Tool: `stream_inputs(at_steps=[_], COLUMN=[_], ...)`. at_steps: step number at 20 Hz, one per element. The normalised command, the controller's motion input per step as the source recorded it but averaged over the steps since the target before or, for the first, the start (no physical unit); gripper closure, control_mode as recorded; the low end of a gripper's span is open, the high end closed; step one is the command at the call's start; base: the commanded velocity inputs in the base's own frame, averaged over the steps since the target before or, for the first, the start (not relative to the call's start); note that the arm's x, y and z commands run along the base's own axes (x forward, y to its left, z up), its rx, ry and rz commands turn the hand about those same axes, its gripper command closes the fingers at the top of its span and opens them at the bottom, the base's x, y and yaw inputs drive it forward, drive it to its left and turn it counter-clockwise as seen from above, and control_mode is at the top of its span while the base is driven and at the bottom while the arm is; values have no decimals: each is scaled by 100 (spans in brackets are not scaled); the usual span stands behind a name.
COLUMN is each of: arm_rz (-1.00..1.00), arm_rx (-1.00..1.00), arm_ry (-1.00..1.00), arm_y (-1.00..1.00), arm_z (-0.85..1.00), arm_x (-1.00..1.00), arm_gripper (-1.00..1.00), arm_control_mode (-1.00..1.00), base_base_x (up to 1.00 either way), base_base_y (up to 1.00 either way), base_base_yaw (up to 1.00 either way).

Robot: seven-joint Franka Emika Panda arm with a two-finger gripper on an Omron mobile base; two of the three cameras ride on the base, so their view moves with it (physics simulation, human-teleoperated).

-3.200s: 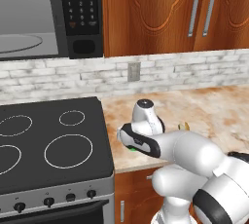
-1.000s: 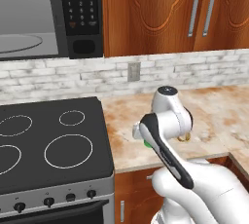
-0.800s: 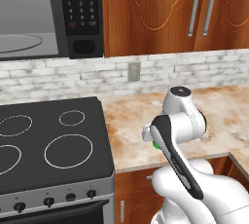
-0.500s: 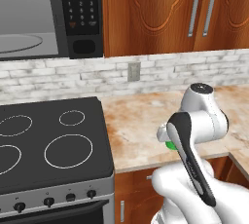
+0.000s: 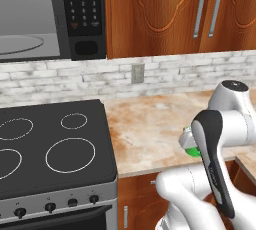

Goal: Pick the mug from the counter and place it inside the microwave. Then close the microwave.

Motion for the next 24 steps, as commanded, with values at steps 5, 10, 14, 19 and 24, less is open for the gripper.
stream_inputs(at_steps=[5, 10, 14, 19, 24], arm_rz=[4, 1, 0, 0, -1], arm_rx=[0, 0, 0, 0, 0], arm_ry=[-2, -6, -9, -8, -2], arm_y=[-18, -22, -3, 0, 11], arm_z=[5, 0, 6, 11, 2], arm_x=[-9, 24, 15, 0, -15], arm_gripper=[100, 100, 100, 100, 100], arm_control_mode=[-100, -100, -100, -100, -100], base_base_x=[0, 0, 0, 0, 0], base_base_y=[0, 0, 0, 0, 0], base_base_yaw=[0, 0, 0, 0, 0])
